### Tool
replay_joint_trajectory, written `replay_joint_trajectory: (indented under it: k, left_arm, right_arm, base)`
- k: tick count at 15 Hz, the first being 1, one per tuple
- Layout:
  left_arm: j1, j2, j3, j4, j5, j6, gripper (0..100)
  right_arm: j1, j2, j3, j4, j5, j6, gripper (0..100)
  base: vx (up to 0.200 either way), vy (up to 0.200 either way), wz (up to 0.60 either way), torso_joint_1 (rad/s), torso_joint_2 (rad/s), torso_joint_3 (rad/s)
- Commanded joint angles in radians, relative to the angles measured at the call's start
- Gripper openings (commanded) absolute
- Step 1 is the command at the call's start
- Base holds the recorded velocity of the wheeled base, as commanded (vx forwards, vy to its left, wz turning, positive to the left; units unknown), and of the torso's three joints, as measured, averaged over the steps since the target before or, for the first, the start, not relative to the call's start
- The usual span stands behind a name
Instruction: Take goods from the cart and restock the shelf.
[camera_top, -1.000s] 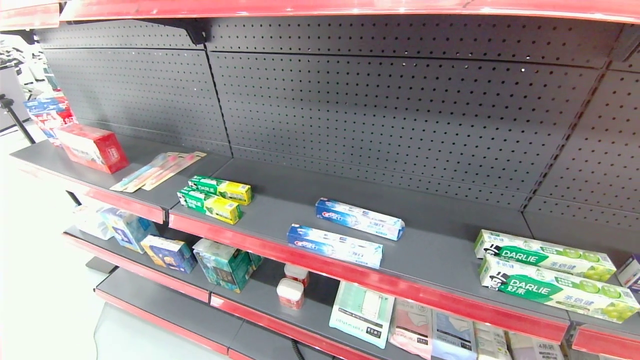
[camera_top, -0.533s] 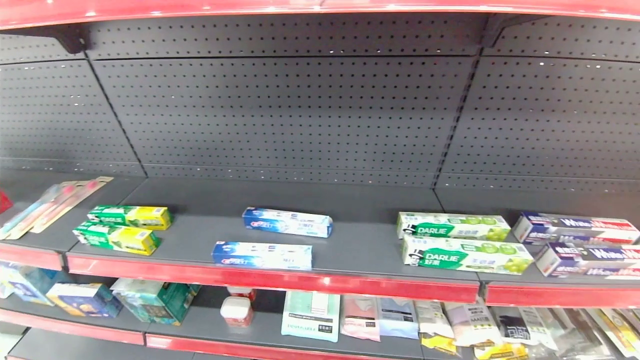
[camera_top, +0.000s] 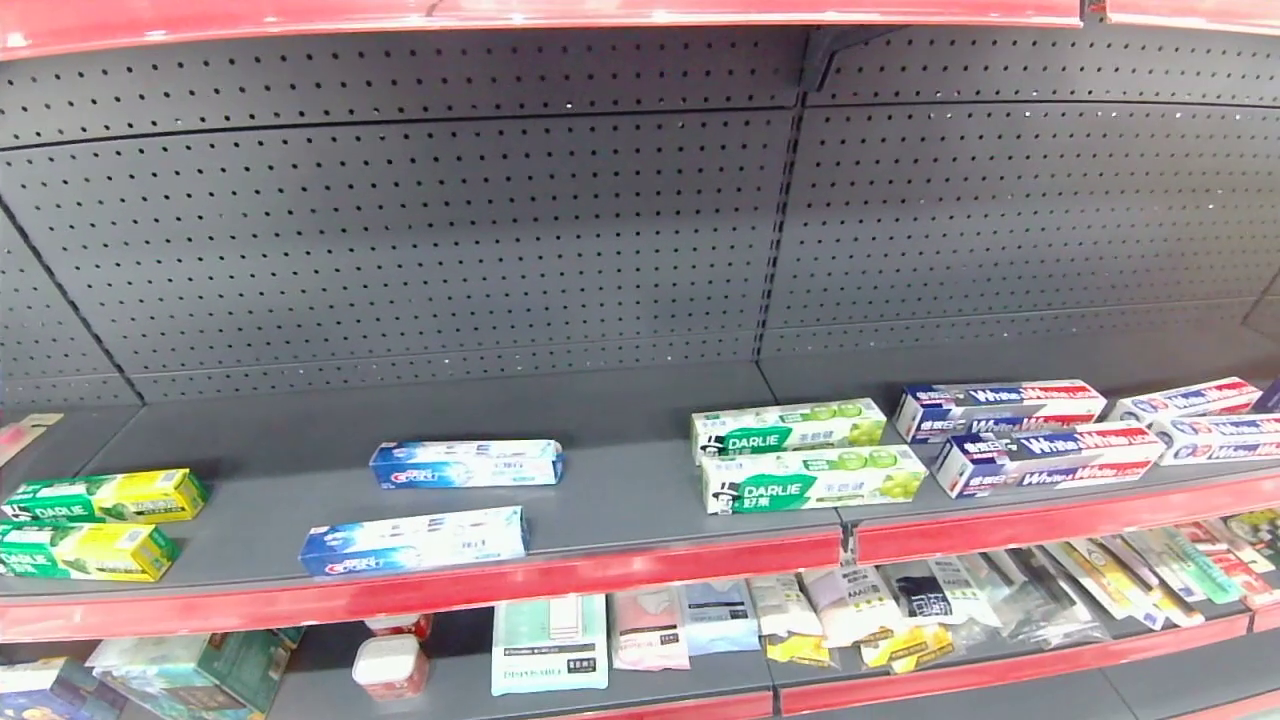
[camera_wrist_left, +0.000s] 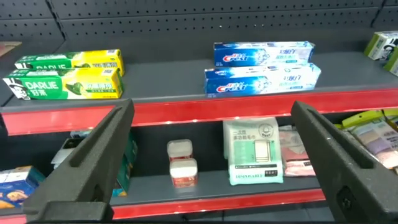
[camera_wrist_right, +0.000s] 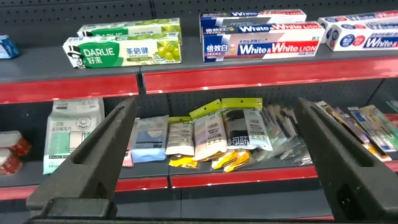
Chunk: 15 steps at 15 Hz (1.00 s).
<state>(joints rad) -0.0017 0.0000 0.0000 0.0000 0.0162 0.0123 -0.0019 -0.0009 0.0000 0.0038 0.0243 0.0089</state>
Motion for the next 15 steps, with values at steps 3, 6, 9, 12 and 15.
replay_joint_trajectory:
  k: [3,6,9,12,15]
  left_arm:
    - [0.002,0.021,-0.031,0.008,0.001,0.001,100]
    - [0.012,0.657,-0.535,-0.032,0.105,-0.172,100]
    - [0.112,0.973,-0.537,-0.034,0.186,-0.075,100]
    - [0.158,1.181,-0.545,-0.032,0.199,-0.026,100]
    - [0.152,1.315,-0.541,-0.032,0.202,-0.025,100]
  right_arm:
    - [0.0,0.001,0.0,0.001,0.0,0.0,100]
    - [0.0,0.002,0.0,-0.001,0.0,0.0,100]
    - [0.0,0.001,0.0,-0.001,0.0,-0.001,100]
    - [0.0,0.001,0.0,0.001,0.0,0.0,100]
    - [0.0,0.001,0.0,0.001,0.0,0.0,100]
  base:
    - [0.0,0.0,0.0,0.0,0.0,0.0]
    - [0.0,0.0,0.0,0.0,0.0,0.0]
    - [0.0,0.0,0.0,0.0,0.0,0.0]
    - [0.0,0.0,0.0,0.0,0.0,0.0]
    - [0.0,0.0,0.0,0.0,0.0,0.0]
